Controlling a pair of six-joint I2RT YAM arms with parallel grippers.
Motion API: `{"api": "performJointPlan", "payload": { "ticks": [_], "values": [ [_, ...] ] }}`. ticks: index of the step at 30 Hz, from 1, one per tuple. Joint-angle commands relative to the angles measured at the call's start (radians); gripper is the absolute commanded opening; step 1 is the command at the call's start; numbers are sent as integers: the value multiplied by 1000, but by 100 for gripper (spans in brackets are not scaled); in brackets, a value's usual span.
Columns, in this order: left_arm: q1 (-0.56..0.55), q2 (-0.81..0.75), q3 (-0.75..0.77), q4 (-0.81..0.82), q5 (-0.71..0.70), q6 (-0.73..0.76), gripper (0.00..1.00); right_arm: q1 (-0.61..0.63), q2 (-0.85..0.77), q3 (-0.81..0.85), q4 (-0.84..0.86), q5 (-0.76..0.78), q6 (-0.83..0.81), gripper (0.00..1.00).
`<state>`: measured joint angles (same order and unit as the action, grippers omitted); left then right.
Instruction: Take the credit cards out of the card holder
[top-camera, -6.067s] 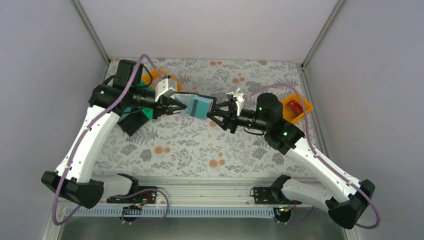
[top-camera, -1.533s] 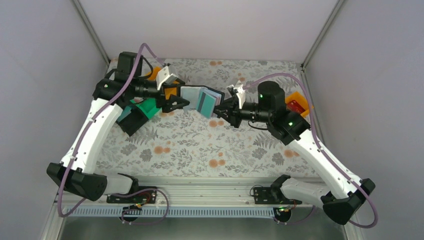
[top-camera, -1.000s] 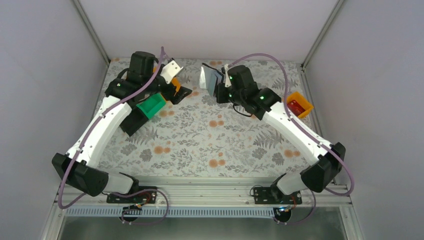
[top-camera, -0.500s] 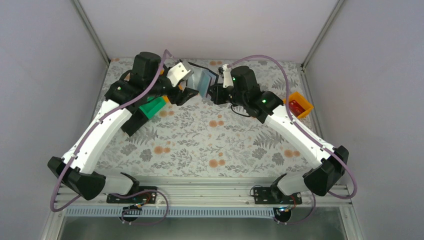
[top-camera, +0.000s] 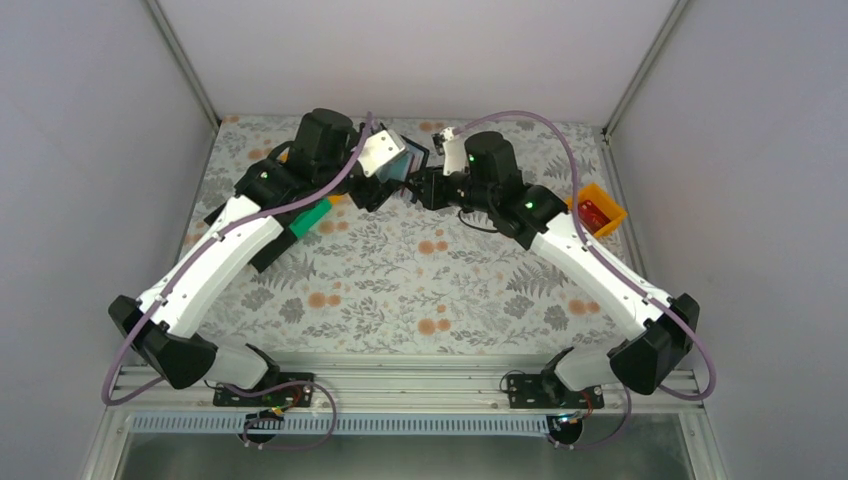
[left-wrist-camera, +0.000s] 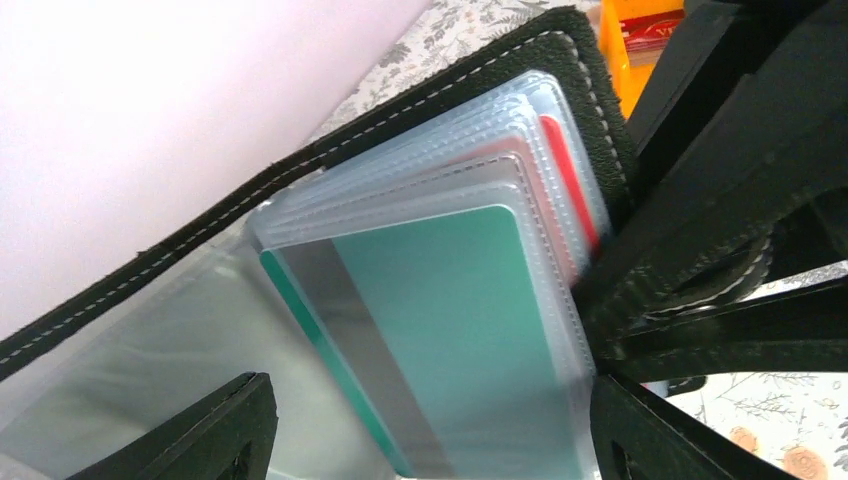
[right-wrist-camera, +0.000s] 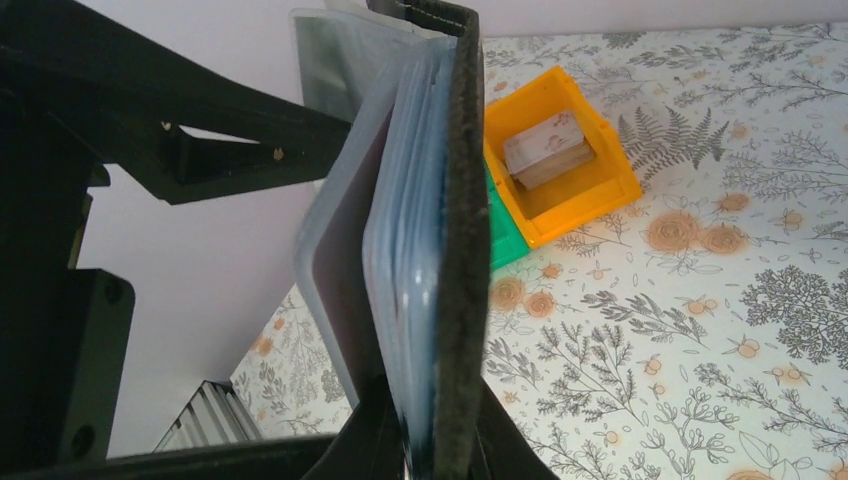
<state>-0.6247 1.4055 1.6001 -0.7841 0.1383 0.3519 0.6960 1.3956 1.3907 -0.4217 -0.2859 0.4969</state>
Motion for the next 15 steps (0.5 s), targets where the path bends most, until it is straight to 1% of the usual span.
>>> {"api": "performJointPlan", "payload": {
  "ticks": [1, 4, 6, 8, 12, 15],
  "values": [
    [-4, -35, 0, -3, -16, 37, 78, 10, -52, -8, 59, -28, -4, 4],
    [-4, -58, -3, -24, 87, 59, 78, 10, -53, -12, 57, -27, -8, 4],
    [-4, -59, 3, -35, 120, 67, 79, 10, -53, -14, 57, -29, -8, 4],
    [-3, -54, 6, -34, 110, 67, 79, 9, -55, -14, 58, -31, -8, 4],
    [-3, -32, -8, -2, 20, 56, 80, 10, -62, -14, 60, -34, -8, 4],
    [-3, -4, 1, 5, -13, 48, 80, 10, -66, -16, 63, -38, -12, 4]
  ]
}}
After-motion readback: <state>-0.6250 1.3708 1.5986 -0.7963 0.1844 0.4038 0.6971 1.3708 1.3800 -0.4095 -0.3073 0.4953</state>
